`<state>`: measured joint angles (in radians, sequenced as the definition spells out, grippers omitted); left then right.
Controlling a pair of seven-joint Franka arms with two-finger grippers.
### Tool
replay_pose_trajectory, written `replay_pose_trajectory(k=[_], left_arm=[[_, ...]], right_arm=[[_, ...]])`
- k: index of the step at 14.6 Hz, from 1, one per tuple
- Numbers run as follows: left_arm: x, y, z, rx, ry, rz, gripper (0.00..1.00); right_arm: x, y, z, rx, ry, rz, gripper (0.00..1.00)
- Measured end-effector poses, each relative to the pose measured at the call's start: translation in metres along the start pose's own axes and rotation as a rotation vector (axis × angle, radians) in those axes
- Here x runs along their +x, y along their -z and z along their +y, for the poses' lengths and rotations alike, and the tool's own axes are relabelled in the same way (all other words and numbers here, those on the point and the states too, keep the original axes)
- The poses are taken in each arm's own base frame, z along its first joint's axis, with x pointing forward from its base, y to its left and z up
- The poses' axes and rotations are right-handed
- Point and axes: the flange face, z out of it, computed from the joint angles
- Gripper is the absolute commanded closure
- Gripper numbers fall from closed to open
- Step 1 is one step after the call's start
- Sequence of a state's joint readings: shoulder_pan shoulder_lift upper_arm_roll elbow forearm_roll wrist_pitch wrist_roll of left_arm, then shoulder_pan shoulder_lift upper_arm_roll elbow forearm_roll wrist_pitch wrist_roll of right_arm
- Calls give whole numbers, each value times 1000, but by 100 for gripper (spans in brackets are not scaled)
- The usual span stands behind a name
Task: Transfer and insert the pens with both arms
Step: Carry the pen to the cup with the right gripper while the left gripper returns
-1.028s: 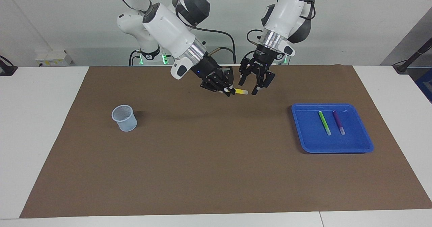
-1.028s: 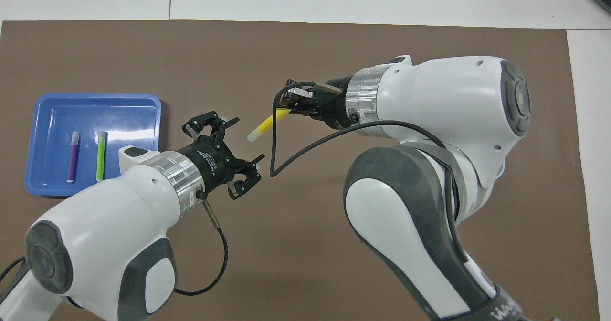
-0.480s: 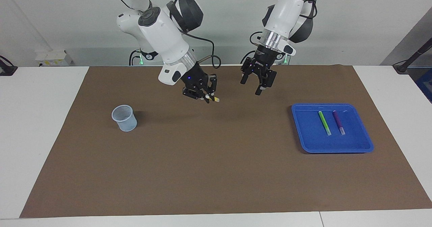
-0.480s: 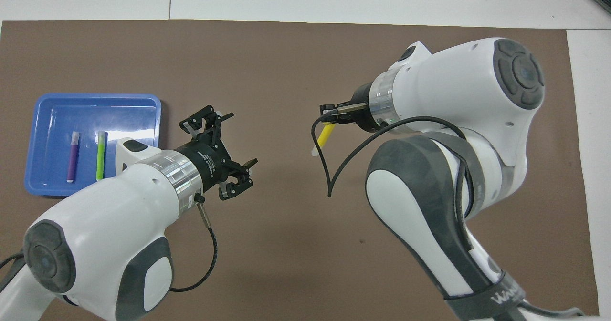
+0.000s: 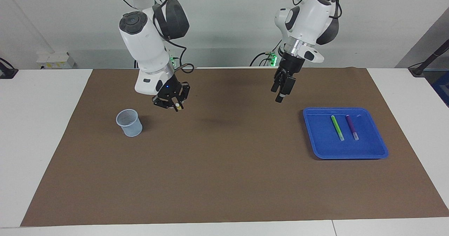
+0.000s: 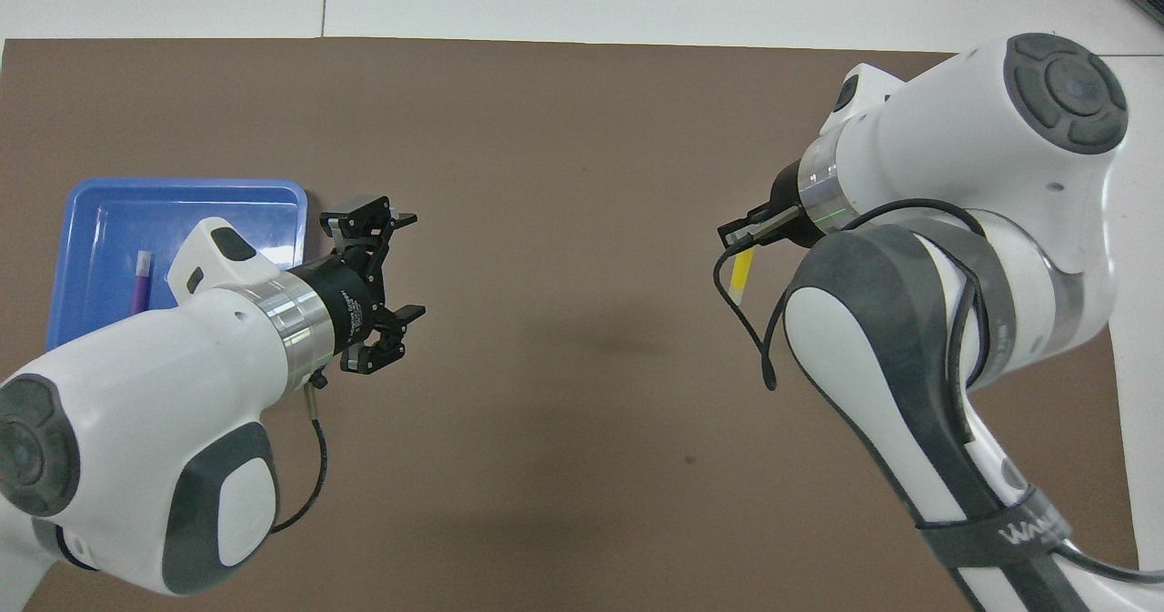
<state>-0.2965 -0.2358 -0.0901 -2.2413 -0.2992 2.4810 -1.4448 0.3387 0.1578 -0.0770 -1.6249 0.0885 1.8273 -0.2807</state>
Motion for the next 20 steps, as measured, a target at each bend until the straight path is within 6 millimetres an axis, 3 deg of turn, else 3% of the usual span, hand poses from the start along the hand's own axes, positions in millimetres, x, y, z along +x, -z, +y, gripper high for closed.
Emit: replay_pose_trajectory(k=[4,7,9,11,16,20], left_arm=[[39,4,-12,113,-270,-5,0],[70,11,-22,182,-464,-30,0],[93,16,-27,205,-561,-42,0],[109,19,-31,220,-663,-58,0],[140,17,-41,240,-883,-90,0],[166,11,-49,253,-1032,-118,0]], right_arm=[[-20,2,53,-75,143,-42,100],[-42,-13,103,-87,212,-33,100],[-61,-29,123,-87,228,-33,100],[-73,-40,124,-82,227,-39,100],[-87,-46,121,-83,221,-32,100],[-103,-67,124,-90,210,-19,100]])
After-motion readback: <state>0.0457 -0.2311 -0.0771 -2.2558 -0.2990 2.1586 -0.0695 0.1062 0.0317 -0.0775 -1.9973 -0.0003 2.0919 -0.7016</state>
